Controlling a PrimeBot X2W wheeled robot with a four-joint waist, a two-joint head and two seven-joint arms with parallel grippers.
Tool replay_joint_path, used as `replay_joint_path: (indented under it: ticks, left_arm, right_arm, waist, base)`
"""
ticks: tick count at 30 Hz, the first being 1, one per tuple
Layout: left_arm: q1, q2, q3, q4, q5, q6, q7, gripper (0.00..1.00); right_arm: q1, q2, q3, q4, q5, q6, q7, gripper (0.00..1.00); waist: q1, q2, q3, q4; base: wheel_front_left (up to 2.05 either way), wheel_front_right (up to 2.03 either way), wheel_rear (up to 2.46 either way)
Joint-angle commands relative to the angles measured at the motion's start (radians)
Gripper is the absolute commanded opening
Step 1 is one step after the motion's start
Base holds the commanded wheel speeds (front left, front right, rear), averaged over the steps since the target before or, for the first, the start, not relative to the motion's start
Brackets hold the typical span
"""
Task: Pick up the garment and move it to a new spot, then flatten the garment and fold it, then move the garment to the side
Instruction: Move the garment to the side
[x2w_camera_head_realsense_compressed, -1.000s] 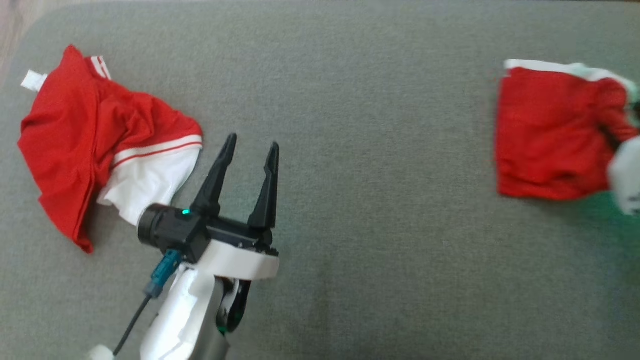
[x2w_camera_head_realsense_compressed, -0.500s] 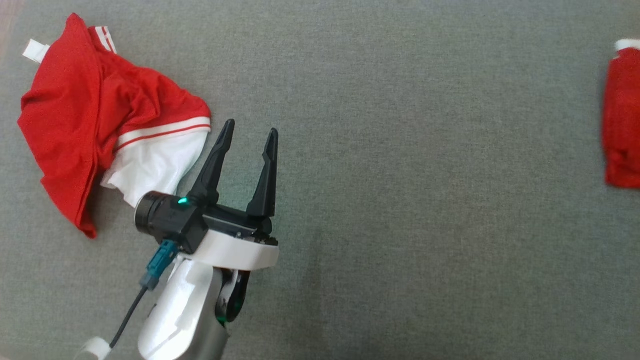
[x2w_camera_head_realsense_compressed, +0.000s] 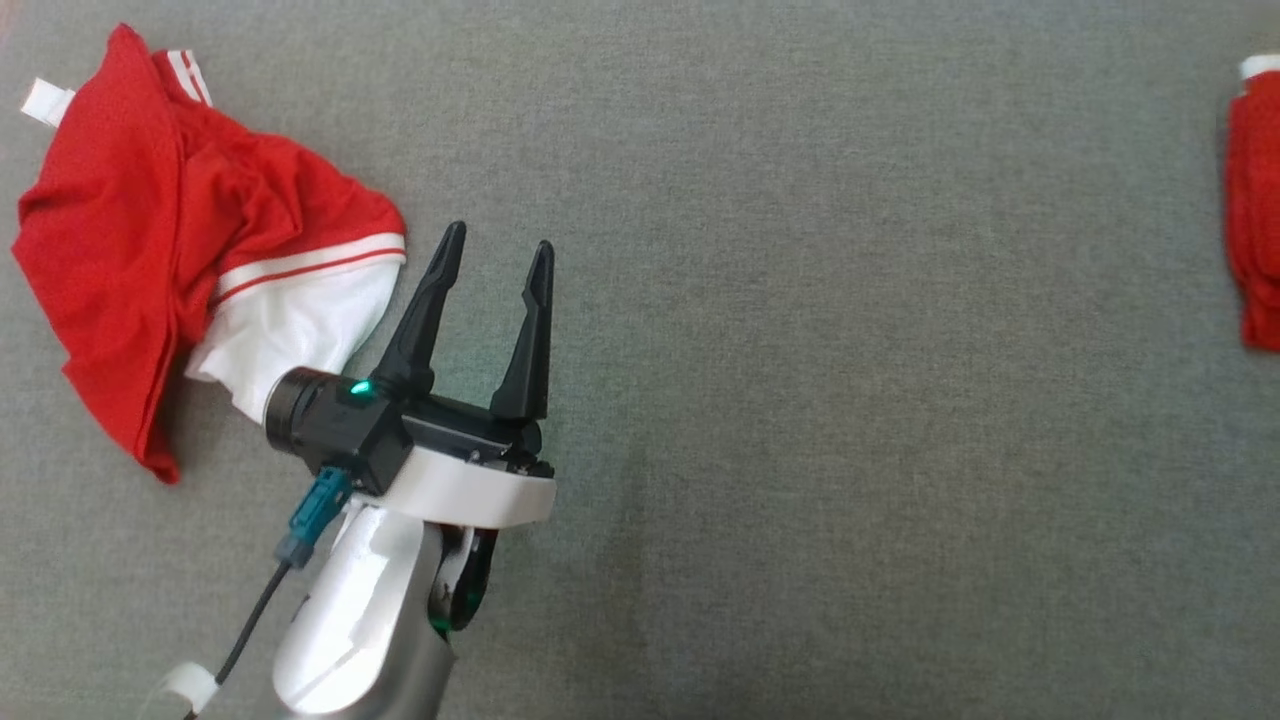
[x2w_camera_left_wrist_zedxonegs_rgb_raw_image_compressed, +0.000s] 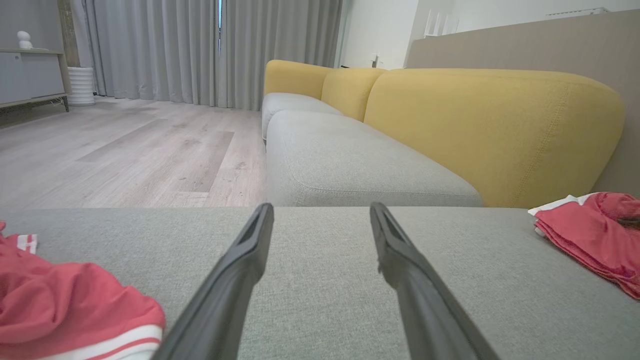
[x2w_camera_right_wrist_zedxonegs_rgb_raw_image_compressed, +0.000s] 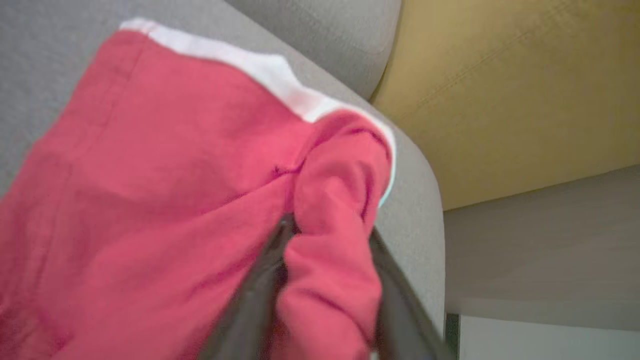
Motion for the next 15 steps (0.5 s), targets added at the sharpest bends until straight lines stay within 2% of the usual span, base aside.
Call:
replay_joint_path:
  ticks: [1,9,15]
  left_arm:
    - [-0.024,0.007,0.043,-0.026,0.005,-0.004,-0.005,1.00]
    - [-0.006,0.007,0.062,-0.017,0.008,-0.003,-0.005,1.00]
    - [0.031,0.007,0.095,-0.018,0.014,0.003,-0.005,1.00]
  right_arm:
    - [-0.010,-0.020,-0.021,0.000,-0.021,0.007,-0.029,1.00]
    - [-0.059,0.062,-0.155,0.022,-0.128,0.007,-0.159,1.00]
    - [-0.046,0.202,-0.264,-0.030,-0.183,0.007,-0.282,1.00]
  waist:
    - [-0.0001,0.0000,-0.011,-0.004]
    - [-0.0001,0.0000,-0.074,-0.020]
    - [-0.0001,0.0000,-0.152,-0.042]
  base:
    - [0.00,0.00,0.00]
    - [0.00,0.00,0.00]
    - [0.00,0.00,0.00]
